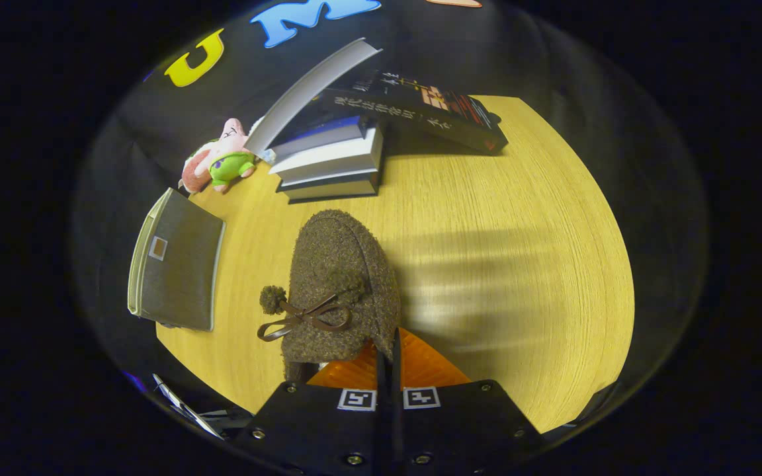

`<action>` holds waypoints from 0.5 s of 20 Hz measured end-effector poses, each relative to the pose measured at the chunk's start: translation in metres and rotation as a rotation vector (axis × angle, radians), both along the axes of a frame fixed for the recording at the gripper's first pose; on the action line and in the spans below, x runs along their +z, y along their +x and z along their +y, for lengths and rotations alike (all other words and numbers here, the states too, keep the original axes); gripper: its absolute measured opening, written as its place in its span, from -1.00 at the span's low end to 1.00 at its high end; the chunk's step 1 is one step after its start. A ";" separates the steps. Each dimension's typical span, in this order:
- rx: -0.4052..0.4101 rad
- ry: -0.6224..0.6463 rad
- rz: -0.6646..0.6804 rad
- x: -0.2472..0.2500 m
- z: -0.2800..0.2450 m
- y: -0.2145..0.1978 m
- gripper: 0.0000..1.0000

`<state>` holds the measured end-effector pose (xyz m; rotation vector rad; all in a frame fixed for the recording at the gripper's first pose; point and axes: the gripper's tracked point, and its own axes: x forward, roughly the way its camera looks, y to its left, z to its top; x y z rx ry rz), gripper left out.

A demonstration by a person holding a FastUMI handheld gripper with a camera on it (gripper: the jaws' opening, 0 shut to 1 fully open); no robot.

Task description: Open the storage box then place both shoes into the box .Put the left shoe in first, then the right shoe, with the right side of both shoes facing outward in a uniform manner.

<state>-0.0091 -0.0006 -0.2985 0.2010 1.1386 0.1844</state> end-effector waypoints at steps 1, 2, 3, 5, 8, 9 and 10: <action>0.013 0.008 -0.018 0.014 0.011 0.005 -0.99; 0.037 0.019 -0.040 0.029 0.026 0.011 -0.99; 0.058 0.030 -0.063 0.044 0.041 0.018 -0.99; 0.108 0.049 -0.110 0.072 0.074 0.032 -0.99; 0.169 0.081 -0.151 0.107 0.125 0.045 -0.99; 0.185 0.081 -0.166 0.115 0.140 0.050 -0.99; 0.202 0.082 -0.176 0.121 0.157 0.054 -0.99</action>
